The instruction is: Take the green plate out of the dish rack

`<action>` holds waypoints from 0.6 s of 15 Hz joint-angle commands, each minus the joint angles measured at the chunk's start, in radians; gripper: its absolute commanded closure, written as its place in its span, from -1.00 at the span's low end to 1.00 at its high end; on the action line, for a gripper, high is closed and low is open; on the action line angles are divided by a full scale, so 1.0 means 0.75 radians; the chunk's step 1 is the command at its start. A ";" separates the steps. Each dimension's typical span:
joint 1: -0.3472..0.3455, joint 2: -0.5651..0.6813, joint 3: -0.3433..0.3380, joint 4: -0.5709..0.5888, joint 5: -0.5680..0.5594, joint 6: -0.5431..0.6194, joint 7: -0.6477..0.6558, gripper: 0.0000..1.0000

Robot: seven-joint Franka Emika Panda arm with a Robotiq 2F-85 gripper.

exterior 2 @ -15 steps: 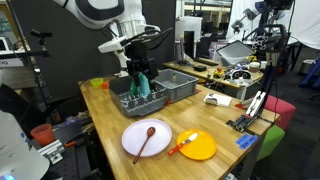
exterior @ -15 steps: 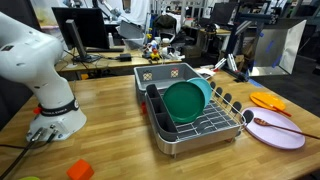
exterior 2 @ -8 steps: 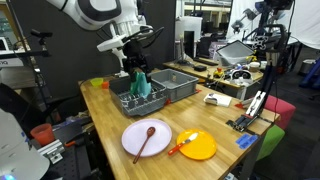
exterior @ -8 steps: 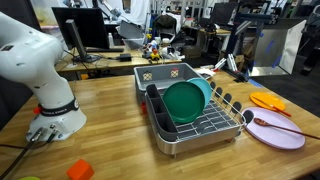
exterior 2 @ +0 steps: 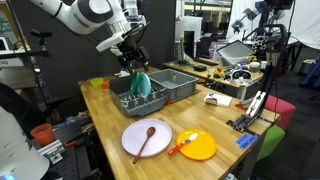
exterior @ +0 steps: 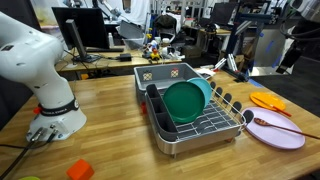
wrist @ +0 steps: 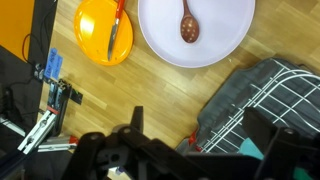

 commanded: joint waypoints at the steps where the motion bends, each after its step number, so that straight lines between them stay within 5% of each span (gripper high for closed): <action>1: -0.002 0.000 -0.001 0.001 0.001 0.000 -0.002 -1.00; 5: 0.003 0.007 0.014 0.004 -0.018 0.010 0.004 -1.00; 9: 0.058 0.059 0.126 0.045 -0.118 0.043 0.030 -1.00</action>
